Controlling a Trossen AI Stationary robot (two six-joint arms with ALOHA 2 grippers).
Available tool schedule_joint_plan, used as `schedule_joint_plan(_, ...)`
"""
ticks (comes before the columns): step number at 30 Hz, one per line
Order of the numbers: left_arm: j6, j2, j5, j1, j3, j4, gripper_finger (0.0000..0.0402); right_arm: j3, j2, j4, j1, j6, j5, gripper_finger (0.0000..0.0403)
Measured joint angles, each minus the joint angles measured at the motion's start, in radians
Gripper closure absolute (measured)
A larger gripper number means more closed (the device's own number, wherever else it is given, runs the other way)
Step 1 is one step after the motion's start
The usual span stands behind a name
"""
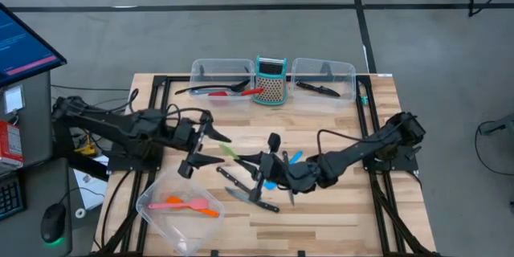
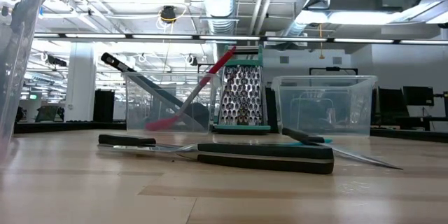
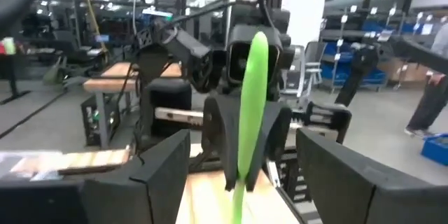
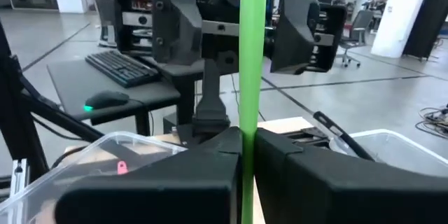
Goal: Pick & Place Kitchen Items
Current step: Put the green spatula into the bottom transparent bin
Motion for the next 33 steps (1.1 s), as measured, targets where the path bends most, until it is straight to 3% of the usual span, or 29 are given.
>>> schedule_joint_plan(6, -0.003, 0.053, 0.119, 0.030, 0.000, 0.122, 0.0157, 0.001, -0.002, -0.024, -0.017, 0.012, -0.001, 0.0396)
schedule_joint_plan(13, -0.001, 0.127, 0.127, 0.036, 0.000, 0.143, 0.0180, 0.001, -0.003, -0.036, -0.025, 0.015, -0.005, 0.0396)
schedule_joint_plan(18, 0.001, 0.142, 0.127, 0.038, 0.000, 0.151, 0.0240, 0.001, -0.003, -0.042, -0.023, 0.016, -0.006, 0.0396)
schedule_joint_plan(25, 0.005, 0.142, 0.118, 0.038, 0.000, 0.154, 0.0380, 0.001, -0.003, -0.041, -0.021, 0.016, -0.021, 0.0395)
schedule_joint_plan(30, 0.008, 0.142, 0.121, 0.038, 0.000, 0.155, 0.0397, 0.001, -0.003, -0.040, -0.021, 0.019, -0.033, 0.0393)
schedule_joint_plan(33, 0.005, 0.140, 0.095, 0.037, 0.000, 0.151, 0.0399, 0.001, -0.003, -0.045, -0.021, 0.003, -0.032, 0.0372)
